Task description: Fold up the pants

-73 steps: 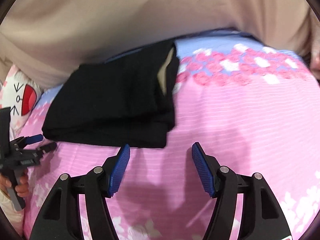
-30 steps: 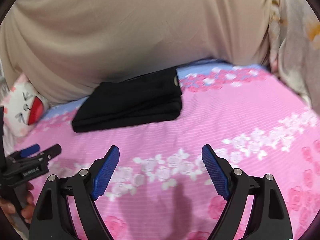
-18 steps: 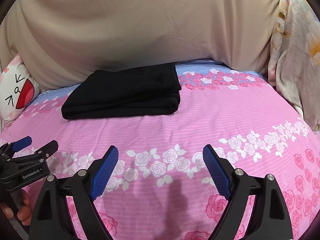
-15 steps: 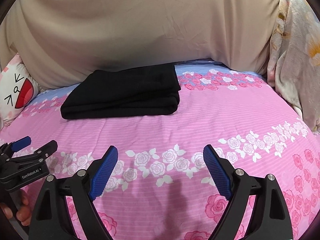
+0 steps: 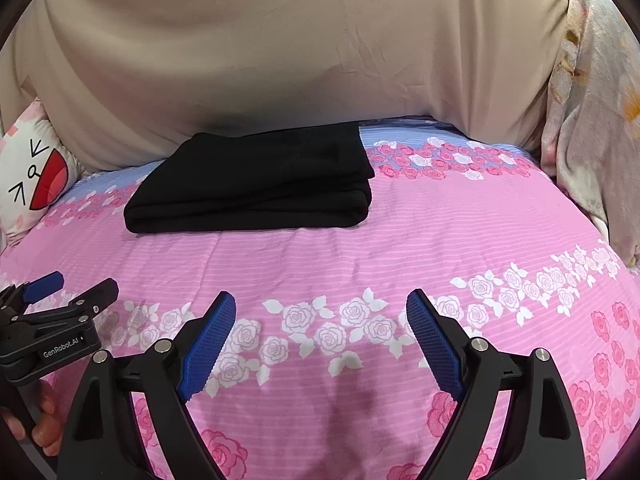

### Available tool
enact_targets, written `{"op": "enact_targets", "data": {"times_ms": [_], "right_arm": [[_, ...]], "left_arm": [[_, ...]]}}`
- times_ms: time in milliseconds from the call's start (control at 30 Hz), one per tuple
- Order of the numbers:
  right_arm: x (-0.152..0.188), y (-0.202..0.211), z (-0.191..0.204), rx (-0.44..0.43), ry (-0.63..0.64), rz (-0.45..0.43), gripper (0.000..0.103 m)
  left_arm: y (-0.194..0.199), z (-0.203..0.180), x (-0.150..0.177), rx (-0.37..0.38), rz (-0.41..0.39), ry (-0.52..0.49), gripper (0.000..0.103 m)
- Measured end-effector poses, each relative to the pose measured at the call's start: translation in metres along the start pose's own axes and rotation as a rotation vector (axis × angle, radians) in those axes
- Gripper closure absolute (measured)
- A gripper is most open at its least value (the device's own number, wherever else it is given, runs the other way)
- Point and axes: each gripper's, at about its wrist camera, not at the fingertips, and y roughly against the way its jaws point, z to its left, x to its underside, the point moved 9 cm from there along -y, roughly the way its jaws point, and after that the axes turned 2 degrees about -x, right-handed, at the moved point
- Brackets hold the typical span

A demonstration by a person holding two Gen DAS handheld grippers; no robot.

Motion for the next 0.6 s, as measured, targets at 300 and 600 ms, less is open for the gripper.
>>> {"op": "enact_targets", "data": {"times_ms": [300,600], "right_arm": [[-0.0004,-0.0005,0.0045,0.007,0.039,0.001,0.018],[-0.0008,-0.0013,0.0074,0.014,0.054,-0.002,0.018]], "left_arm": [[0.0003,0.0007,-0.0004,-0.011,-0.005,0.002,0.009],[0.0022,-0.0002,-0.0011,-0.012,-0.013,-0.012,0.009]]}}
